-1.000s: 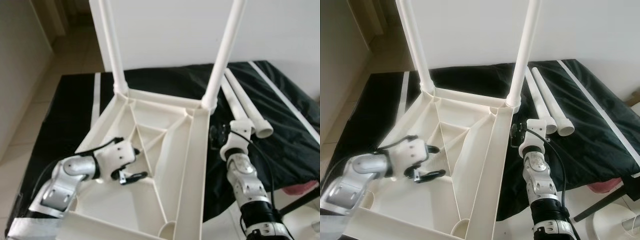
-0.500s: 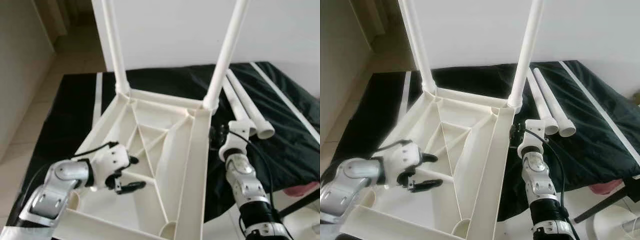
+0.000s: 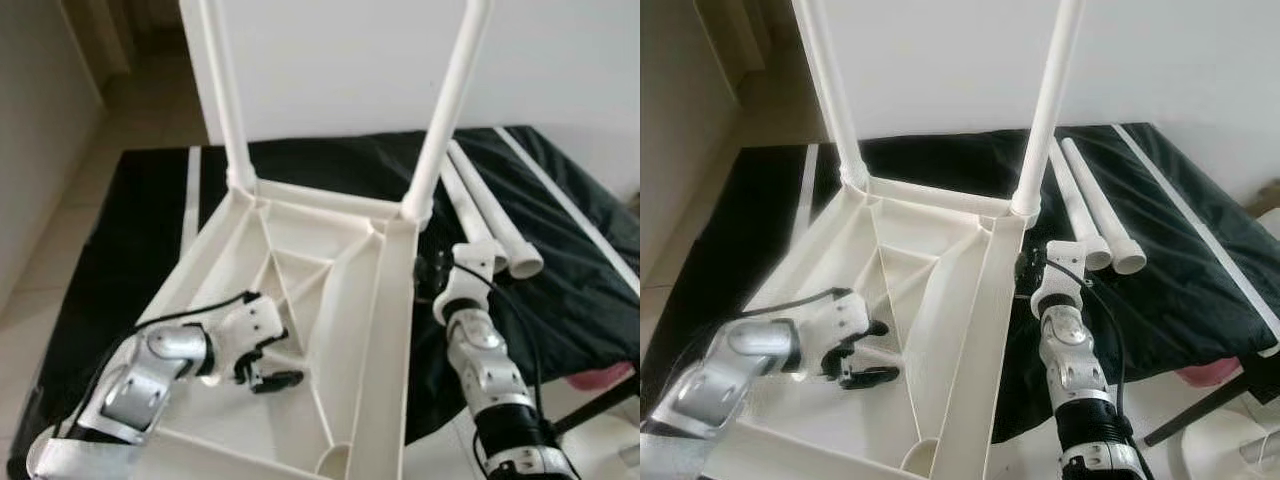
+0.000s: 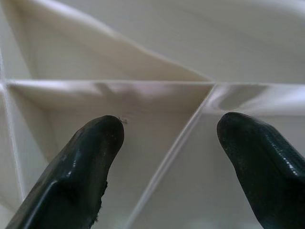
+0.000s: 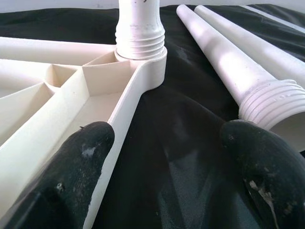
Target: Building children table
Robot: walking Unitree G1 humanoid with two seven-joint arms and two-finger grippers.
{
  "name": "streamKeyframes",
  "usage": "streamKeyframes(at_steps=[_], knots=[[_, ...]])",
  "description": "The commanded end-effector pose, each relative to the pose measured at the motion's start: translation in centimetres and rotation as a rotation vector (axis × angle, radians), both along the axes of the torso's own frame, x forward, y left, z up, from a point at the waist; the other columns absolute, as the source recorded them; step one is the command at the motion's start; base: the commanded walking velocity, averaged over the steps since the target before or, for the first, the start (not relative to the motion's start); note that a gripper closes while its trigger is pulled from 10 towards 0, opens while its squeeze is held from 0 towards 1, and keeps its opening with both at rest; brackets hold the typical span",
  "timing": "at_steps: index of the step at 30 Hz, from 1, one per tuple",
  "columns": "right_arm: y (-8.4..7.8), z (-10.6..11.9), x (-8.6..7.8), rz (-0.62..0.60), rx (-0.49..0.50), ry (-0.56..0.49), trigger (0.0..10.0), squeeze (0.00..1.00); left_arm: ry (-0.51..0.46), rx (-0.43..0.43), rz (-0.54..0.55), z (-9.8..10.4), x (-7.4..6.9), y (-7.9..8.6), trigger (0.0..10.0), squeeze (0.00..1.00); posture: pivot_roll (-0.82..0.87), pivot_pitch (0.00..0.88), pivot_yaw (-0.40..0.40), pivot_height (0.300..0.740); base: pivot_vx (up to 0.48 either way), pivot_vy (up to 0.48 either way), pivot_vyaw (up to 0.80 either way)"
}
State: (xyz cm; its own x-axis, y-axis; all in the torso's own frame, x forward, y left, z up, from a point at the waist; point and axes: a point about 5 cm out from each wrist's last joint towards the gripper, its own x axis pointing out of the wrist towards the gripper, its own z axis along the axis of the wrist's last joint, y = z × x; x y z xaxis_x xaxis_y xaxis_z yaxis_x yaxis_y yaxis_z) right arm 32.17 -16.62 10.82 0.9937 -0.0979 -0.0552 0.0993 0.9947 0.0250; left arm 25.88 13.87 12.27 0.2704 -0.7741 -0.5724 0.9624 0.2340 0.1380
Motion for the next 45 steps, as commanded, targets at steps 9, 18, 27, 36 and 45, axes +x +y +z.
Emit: streamKeyframes(at_steps=[9,18,27,36,45], knots=[[2.9,-1.6,1.1,0.172,0.073,0.174,10.0,0.0,-0.159,-0.004,0.331,0.0,3.3,-0.4,10.0,0.0,0.03,0.002,-0.024,0.74,0.0,0.0,0.0],[3.6,0.9,2.2,0.187,0.034,0.03,10.0,0.0,-0.215,0.003,0.427,0.7,5.0,0.4,10.0,0.0,0.03,0.0,-0.023,0.74,0.0,0.0,0.0],[4.0,3.7,2.6,0.24,0.089,-0.133,10.0,0.0,-0.221,-0.005,0.445,0.8,5.4,0.0,10.0,0.0,0.03,0.0,-0.019,0.74,0.0,0.0,0.0],[0.5,5.0,2.9,-0.023,0.028,-0.199,10.0,0.0,-0.226,-0.01,0.442,0.8,5.7,-0.3,10.0,0.0,0.02,0.0,-0.021,0.74,0.0,0.0,0.0],[-2.3,2.2,2.5,-0.235,-0.053,-0.024,10.0,0.0,-0.225,-0.006,0.436,0.8,5.8,-0.2,10.0,0.0,0.01,0.0,-0.015,0.74,0.0,0.0,0.0]])
